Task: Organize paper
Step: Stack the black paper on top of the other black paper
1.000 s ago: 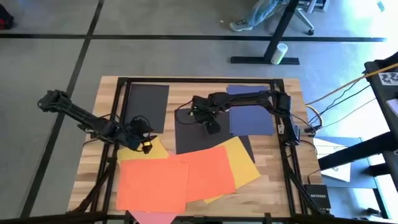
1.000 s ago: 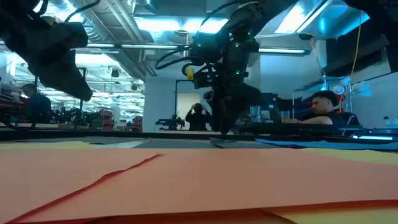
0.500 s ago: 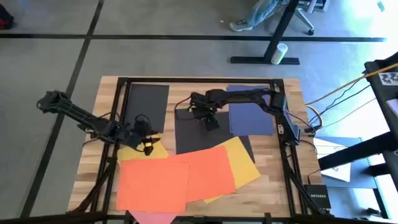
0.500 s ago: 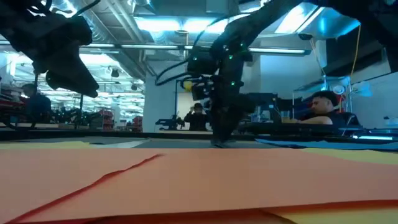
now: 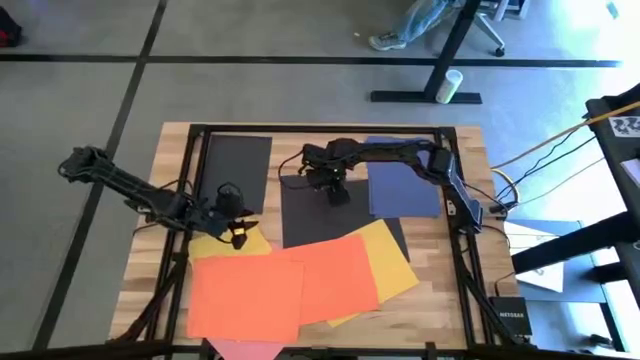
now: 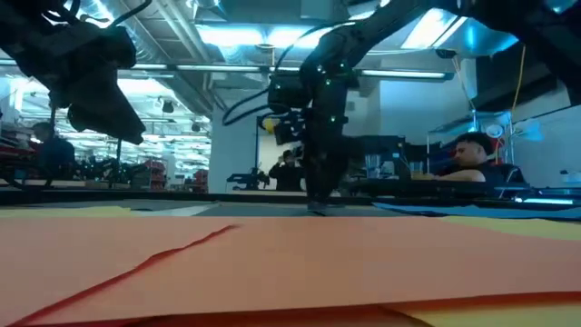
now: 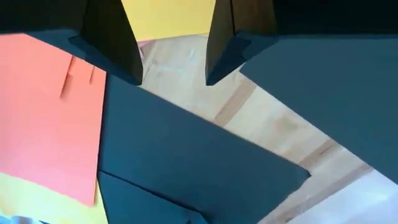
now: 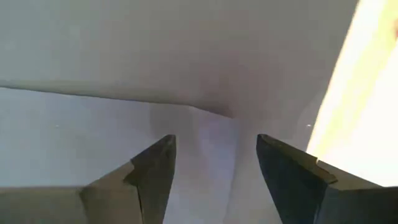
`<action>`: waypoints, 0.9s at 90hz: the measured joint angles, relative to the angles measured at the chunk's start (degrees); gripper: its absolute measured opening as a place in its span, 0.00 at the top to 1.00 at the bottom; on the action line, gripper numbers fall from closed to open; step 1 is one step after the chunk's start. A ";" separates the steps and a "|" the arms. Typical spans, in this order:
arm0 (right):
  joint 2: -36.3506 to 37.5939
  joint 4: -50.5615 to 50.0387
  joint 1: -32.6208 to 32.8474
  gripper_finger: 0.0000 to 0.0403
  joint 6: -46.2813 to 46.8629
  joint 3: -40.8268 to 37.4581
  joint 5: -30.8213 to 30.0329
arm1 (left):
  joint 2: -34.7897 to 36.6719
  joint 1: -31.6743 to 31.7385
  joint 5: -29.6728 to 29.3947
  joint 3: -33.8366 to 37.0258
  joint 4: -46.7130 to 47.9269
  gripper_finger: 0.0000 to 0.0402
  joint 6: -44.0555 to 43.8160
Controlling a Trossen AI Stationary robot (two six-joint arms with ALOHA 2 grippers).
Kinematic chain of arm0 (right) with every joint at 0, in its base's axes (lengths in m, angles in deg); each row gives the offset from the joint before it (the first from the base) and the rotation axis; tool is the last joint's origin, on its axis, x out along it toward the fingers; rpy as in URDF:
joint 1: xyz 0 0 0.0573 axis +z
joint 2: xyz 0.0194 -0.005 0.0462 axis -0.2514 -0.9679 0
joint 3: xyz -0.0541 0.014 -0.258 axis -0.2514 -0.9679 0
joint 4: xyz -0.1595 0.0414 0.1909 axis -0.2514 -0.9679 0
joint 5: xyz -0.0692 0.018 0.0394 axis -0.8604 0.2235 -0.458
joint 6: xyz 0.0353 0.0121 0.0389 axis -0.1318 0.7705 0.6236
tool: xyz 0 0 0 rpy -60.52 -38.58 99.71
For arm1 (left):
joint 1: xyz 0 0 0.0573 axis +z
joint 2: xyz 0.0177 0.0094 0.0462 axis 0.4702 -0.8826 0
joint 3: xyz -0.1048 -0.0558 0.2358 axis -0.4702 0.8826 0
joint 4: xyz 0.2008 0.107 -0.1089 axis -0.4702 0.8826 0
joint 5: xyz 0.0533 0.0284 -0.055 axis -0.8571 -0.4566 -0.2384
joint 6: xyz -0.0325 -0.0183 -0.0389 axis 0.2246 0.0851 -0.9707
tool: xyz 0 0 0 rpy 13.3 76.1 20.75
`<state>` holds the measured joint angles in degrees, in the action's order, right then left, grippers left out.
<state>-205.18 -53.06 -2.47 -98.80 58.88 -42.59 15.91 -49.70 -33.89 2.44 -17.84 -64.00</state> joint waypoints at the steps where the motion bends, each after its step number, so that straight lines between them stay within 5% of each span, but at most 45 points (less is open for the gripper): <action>1: -0.06 0.04 0.01 0.47 0.01 0.00 0.04 | 0.00 0.00 0.00 0.00 0.01 0.60 -0.09; 17: -1.05 -0.99 0.11 0.57 2.28 0.02 0.28 | 0.00 0.00 0.02 0.00 0.07 0.60 -0.71; 36: -1.16 -2.91 0.19 0.96 2.93 0.11 0.41 | 0.00 0.00 0.24 0.00 0.01 0.60 0.61; 63: 1.90 -6.89 1.77 1.00 8.76 5.16 0.15 | 0.67 -0.02 2.20 -0.12 0.08 0.60 -0.52; 73: 5.49 -6.24 4.07 1.00 10.08 7.86 -1.42 | 2.31 -0.66 5.80 -2.62 4.86 0.60 -2.05; 81: 7.29 -5.12 5.45 1.00 9.82 11.34 -2.80 | 3.88 -3.11 2.35 -6.11 10.47 0.62 -3.07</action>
<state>-197.89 -58.18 2.97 -88.98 70.21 -45.40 19.78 -52.81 -31.54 -3.68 -7.37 -67.07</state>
